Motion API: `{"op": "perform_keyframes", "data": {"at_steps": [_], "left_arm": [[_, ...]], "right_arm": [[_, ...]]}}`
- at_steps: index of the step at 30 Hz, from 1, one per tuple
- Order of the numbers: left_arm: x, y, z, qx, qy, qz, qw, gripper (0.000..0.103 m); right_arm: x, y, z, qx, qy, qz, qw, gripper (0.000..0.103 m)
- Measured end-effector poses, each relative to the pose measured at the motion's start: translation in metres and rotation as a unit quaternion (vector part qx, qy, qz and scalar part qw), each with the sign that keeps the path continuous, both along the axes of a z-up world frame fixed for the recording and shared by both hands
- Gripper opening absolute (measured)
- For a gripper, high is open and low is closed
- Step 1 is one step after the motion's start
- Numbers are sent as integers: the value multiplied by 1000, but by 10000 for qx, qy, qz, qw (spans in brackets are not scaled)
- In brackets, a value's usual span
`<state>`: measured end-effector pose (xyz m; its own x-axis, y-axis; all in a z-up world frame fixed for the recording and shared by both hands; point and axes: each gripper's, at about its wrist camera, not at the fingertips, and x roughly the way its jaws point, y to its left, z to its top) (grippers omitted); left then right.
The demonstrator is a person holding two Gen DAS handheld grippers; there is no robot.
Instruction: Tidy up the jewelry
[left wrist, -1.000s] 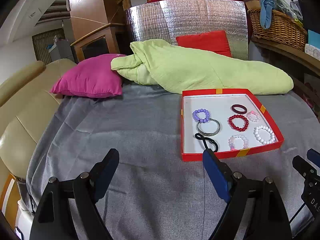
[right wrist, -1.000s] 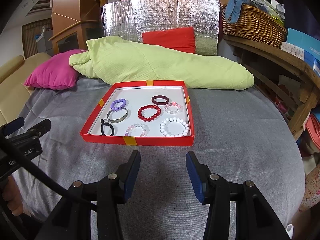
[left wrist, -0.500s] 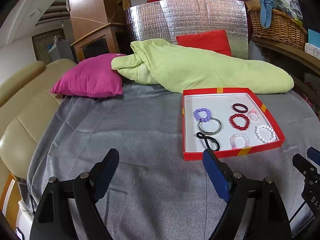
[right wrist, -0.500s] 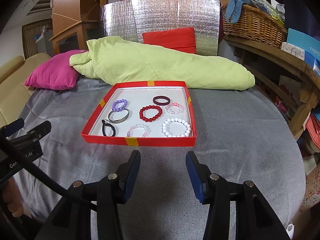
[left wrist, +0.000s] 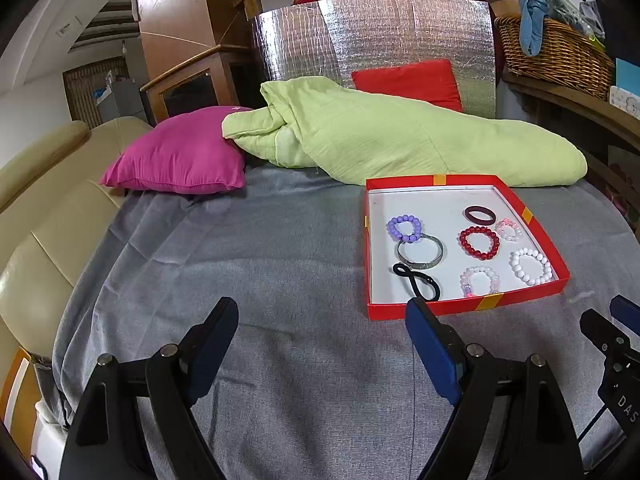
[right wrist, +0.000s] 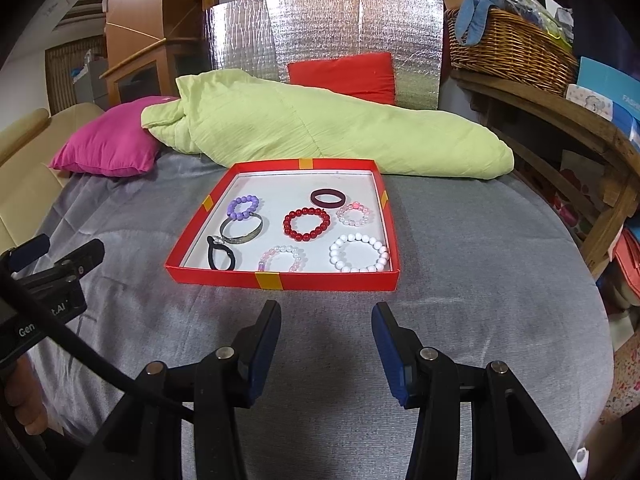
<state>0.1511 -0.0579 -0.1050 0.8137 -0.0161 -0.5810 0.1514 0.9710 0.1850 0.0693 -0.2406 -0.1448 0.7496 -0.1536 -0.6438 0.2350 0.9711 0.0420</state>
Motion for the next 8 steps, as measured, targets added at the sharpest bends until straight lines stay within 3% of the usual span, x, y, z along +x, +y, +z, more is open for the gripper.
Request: {"op": "perform_keyframes", "data": {"at_steps": [8], "left_arm": [[2, 0, -3, 3, 0, -21, 10000, 86]], "right_arm": [[2, -2, -3, 51, 15, -6, 10000, 51]]}}
